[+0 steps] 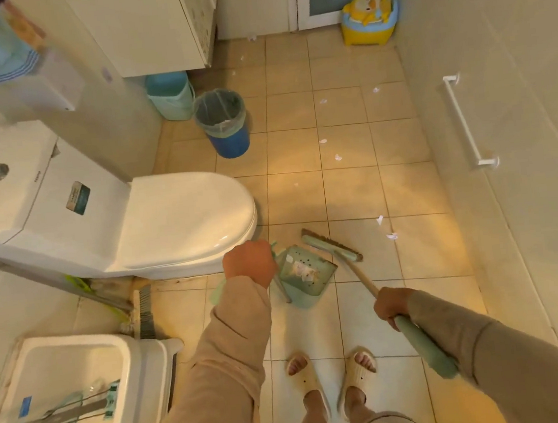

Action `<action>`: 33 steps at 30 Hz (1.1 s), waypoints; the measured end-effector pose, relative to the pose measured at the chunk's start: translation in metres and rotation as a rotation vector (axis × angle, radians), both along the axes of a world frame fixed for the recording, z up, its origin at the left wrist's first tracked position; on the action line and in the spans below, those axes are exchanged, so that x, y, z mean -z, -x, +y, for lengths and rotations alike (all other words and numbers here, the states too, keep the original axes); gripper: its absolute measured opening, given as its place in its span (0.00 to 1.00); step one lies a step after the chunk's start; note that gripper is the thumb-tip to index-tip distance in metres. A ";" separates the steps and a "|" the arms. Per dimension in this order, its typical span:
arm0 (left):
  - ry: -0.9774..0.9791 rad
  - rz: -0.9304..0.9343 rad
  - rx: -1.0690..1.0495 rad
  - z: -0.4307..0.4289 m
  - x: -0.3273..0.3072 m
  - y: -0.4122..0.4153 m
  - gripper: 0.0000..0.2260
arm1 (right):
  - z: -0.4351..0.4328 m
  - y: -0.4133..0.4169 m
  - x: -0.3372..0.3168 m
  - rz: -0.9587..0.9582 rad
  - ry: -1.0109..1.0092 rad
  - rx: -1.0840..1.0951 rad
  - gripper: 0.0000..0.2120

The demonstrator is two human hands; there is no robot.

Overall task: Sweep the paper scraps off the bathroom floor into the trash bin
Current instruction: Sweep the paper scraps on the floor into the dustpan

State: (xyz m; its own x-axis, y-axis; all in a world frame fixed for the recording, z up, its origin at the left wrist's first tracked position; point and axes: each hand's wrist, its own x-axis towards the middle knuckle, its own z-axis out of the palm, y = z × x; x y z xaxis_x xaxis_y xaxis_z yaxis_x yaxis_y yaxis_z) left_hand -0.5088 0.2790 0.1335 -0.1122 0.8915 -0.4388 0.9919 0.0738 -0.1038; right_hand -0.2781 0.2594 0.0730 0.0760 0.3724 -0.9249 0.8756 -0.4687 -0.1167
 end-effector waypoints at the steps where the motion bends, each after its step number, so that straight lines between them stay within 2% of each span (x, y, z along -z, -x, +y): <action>1: -0.001 -0.003 0.007 0.000 0.000 0.000 0.12 | -0.005 -0.004 0.004 0.009 0.033 -0.058 0.21; 2: -0.002 -0.006 0.011 0.000 0.001 0.000 0.12 | -0.009 -0.007 0.002 0.028 0.074 -0.072 0.18; 4: -0.002 -0.019 0.024 0.001 0.001 -0.002 0.12 | -0.008 -0.014 -0.014 0.032 0.169 0.110 0.07; 5: -0.001 -0.025 0.032 0.001 0.001 -0.003 0.12 | -0.009 -0.020 -0.017 0.052 0.200 0.211 0.07; 10: -0.021 -0.030 0.053 -0.005 0.003 0.001 0.13 | -0.030 -0.037 -0.028 0.119 0.231 0.442 0.15; 17: -0.030 -0.027 0.131 -0.006 0.001 -0.005 0.11 | -0.073 -0.062 -0.029 0.279 0.157 0.768 0.18; 25: -0.023 -0.006 0.327 0.011 -0.001 -0.042 0.13 | -0.078 -0.112 -0.040 0.218 0.069 0.852 0.18; 33: -0.021 0.009 0.356 0.043 -0.001 -0.087 0.13 | -0.042 -0.176 -0.045 0.154 -0.004 0.878 0.16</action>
